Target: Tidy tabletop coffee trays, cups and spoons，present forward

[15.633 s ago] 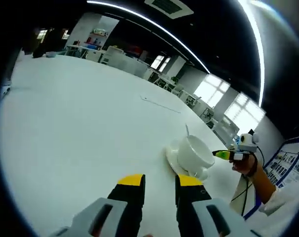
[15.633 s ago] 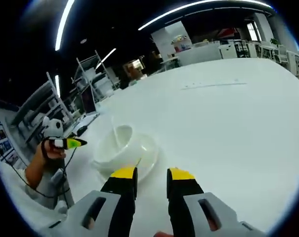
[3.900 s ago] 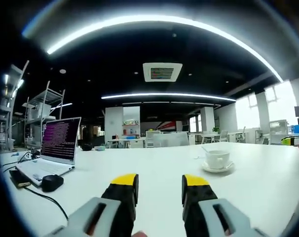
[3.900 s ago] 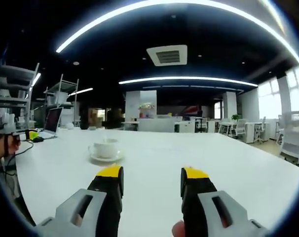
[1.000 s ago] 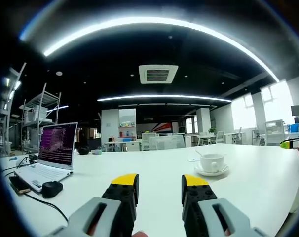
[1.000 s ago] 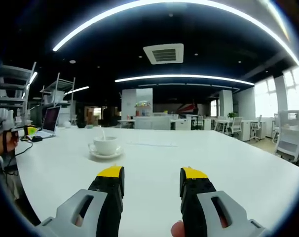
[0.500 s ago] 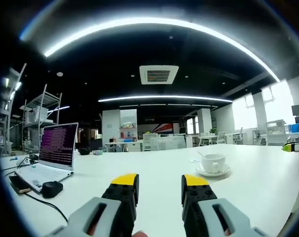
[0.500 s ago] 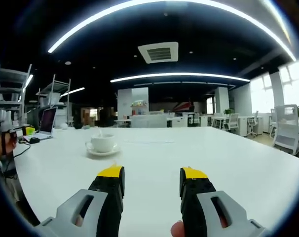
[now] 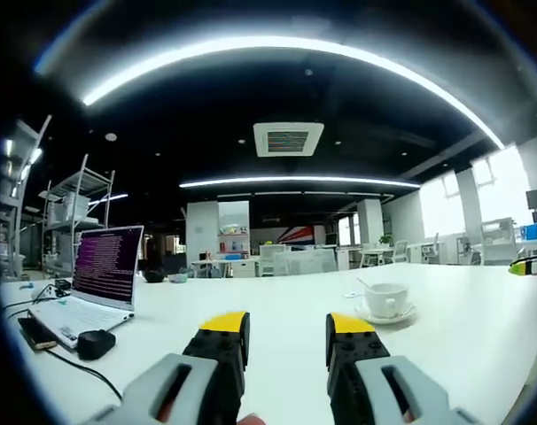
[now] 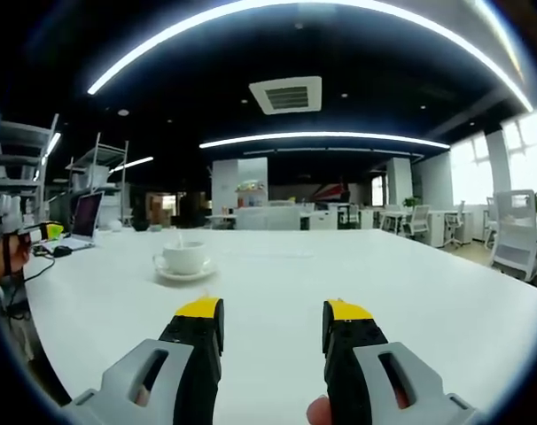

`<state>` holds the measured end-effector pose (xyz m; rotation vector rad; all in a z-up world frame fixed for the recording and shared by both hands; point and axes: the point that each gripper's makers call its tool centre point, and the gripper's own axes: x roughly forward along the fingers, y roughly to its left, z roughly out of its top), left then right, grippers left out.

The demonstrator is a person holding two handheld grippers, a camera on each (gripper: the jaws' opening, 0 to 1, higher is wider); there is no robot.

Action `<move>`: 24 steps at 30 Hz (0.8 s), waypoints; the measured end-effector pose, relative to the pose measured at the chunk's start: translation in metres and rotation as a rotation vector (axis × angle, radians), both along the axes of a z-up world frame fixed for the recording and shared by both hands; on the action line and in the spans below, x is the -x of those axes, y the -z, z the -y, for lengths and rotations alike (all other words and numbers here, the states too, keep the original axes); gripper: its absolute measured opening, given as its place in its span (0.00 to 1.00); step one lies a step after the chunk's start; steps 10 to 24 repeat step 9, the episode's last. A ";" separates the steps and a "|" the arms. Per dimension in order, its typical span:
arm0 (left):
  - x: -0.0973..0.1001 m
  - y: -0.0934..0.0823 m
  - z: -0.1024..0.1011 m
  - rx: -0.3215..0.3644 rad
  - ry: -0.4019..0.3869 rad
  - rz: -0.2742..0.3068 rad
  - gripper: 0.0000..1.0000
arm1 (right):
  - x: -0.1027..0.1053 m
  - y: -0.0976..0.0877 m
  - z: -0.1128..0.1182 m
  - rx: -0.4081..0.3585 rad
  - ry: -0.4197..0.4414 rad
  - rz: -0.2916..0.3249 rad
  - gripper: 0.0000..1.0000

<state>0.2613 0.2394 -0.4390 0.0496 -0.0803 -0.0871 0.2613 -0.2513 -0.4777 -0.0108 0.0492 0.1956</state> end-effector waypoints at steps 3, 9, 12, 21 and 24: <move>-0.001 -0.002 -0.001 -0.007 0.003 0.001 0.36 | 0.000 -0.001 0.000 -0.001 -0.002 0.000 0.45; -0.001 -0.005 -0.002 -0.014 0.008 0.003 0.36 | -0.002 -0.002 -0.001 0.004 -0.006 0.000 0.45; -0.001 -0.005 -0.002 -0.014 0.008 0.003 0.36 | -0.002 -0.002 -0.001 0.004 -0.006 0.000 0.45; -0.001 -0.005 -0.002 -0.014 0.008 0.003 0.36 | -0.002 -0.002 -0.001 0.004 -0.006 0.000 0.45; -0.001 -0.005 -0.002 -0.014 0.008 0.003 0.36 | -0.002 -0.002 -0.001 0.004 -0.006 0.000 0.45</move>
